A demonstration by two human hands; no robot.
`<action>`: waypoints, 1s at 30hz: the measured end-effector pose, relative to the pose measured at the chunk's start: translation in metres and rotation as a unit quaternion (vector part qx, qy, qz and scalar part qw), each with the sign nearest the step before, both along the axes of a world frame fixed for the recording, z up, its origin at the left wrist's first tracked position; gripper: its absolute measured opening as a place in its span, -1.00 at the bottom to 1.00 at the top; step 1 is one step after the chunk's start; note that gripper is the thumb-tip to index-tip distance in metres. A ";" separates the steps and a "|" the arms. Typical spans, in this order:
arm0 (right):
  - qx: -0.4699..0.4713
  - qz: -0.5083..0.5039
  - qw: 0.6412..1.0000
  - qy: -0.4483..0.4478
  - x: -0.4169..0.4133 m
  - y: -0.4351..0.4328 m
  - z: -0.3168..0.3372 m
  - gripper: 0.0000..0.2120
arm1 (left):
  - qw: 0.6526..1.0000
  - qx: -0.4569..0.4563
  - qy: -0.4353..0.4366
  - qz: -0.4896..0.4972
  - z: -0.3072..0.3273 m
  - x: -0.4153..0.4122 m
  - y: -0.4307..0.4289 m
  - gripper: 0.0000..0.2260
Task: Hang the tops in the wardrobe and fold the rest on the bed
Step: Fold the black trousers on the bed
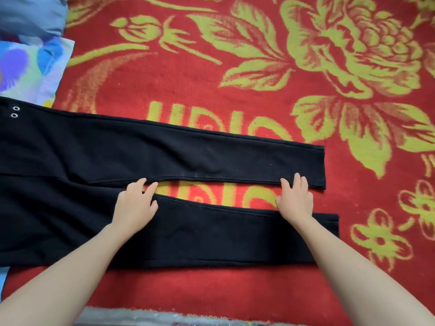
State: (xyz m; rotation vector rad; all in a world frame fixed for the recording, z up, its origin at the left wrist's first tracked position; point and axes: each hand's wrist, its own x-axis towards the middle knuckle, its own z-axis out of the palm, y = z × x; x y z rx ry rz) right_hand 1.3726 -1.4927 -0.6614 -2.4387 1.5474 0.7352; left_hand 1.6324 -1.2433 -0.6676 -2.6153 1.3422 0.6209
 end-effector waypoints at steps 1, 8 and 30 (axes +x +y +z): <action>-0.003 0.011 1.000 0.000 0.007 -0.007 -0.001 -0.48 | 1.000 -0.009 -0.015 -0.008 -0.001 0.006 -0.008 -0.50; -0.035 0.089 0.995 0.030 0.026 -0.074 -0.006 -0.31 | 0.997 0.007 -0.035 -0.064 -0.012 0.049 -0.065 -0.35; -0.137 0.213 0.967 0.000 -0.013 -0.143 -0.010 -0.64 | 0.988 0.127 -0.080 -0.040 -0.026 0.083 -0.156 -0.37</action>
